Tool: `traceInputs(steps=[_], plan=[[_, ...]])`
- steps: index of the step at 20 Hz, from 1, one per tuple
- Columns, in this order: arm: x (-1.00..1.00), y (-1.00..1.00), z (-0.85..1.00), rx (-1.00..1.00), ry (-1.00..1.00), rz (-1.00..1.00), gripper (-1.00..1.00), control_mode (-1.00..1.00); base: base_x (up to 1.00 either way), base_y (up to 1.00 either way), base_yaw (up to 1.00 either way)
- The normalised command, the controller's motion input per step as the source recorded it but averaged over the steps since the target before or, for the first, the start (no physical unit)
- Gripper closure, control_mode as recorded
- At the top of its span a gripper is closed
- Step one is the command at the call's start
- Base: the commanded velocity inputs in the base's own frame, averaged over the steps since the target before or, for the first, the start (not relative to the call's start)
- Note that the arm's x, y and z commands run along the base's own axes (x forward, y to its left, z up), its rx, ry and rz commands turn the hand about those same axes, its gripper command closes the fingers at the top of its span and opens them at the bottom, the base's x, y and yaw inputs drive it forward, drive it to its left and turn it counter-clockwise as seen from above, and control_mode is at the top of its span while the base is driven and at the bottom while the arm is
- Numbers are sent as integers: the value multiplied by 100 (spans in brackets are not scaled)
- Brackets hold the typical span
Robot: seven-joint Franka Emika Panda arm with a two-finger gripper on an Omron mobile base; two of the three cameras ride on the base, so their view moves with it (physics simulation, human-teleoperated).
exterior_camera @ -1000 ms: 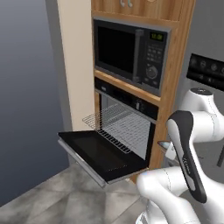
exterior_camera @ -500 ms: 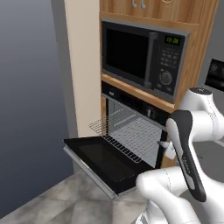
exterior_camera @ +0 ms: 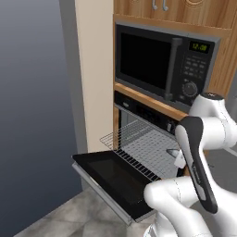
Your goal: Place the fish on the rack of the oven, and slide the rack back inside. Close the oven door.
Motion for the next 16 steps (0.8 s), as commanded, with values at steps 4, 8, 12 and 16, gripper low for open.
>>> traceInputs(steps=[4,8,12,16], plan=[[13,12,-16,0,0,0,100,-100,0,0,0],[32,33,-36,-1,0,0,100,-100,0,0,0],[43,21,-40,0,0,0,100,-100,0,0,0],[37,8,-29,-8,-3,-2,100,-100,0,0,0]])
